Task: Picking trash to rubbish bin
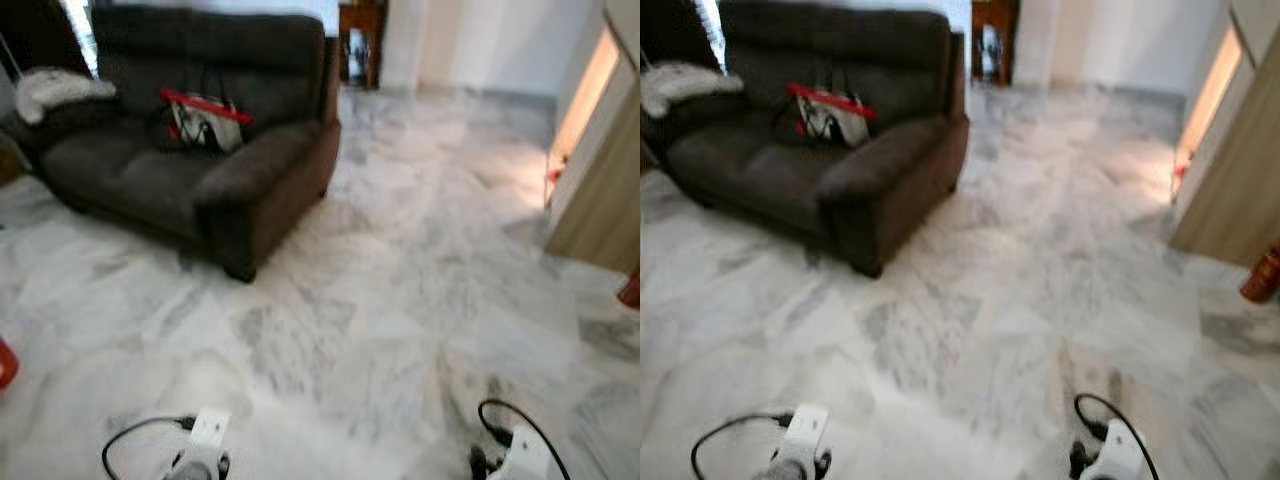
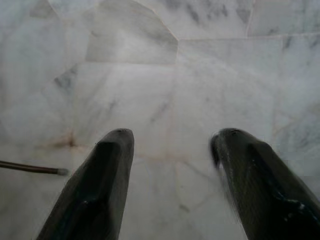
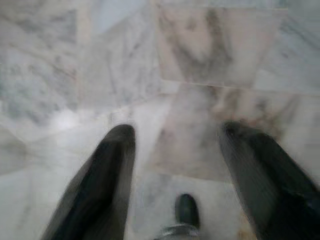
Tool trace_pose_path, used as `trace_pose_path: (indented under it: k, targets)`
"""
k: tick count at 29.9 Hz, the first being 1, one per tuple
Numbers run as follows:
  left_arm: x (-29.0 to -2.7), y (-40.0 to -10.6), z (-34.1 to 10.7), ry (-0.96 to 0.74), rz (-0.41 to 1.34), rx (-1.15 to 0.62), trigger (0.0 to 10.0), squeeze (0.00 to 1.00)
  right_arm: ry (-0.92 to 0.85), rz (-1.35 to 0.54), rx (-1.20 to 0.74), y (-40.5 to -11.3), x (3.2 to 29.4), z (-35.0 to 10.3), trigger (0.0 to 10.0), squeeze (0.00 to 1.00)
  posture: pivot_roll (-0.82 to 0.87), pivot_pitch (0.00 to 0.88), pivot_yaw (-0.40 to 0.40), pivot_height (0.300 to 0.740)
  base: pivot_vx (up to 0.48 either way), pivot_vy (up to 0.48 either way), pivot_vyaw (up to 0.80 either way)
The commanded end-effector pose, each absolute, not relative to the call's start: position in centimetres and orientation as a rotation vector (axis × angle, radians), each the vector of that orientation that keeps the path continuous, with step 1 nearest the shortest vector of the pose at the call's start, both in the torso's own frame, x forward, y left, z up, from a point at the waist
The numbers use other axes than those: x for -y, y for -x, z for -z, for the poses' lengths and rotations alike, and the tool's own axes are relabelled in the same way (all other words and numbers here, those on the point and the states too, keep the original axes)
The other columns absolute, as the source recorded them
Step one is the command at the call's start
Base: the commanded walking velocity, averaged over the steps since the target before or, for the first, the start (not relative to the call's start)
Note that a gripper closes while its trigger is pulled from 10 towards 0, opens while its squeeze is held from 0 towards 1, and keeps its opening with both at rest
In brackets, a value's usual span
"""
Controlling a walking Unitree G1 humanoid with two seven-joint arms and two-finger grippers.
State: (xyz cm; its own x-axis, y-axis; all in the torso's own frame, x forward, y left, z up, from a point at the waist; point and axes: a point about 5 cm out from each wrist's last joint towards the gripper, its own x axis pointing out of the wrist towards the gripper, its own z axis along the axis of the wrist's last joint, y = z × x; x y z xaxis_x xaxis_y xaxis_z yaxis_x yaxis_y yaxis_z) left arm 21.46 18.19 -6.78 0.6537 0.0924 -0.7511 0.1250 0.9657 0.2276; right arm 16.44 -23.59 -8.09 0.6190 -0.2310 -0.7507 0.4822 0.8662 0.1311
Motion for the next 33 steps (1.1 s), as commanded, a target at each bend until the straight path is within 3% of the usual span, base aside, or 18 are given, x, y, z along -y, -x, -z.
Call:
trace_pose_path:
  k: [1, 33]
  targets:
    - [-18.47, -21.04, 7.0, -0.292, 0.027, -0.878, 10.0, 0.0, -0.359, 0.426, -0.796, -16.7, 23.42, 8.03, 10.0, 0.0, 0.01, 0.0, -0.002, 0.74, 0.0, 0.0, 0.8]
    - [-18.85, -20.58, 7.23, -0.292, 0.0, -0.898, 10.0, 0.0, -0.368, 0.406, -0.798, -16.83, 23.17, 8.03, 10.0, 0.0, 0.03, 0.0, -0.016, 0.74, 0.0, 0.0, 0.8]
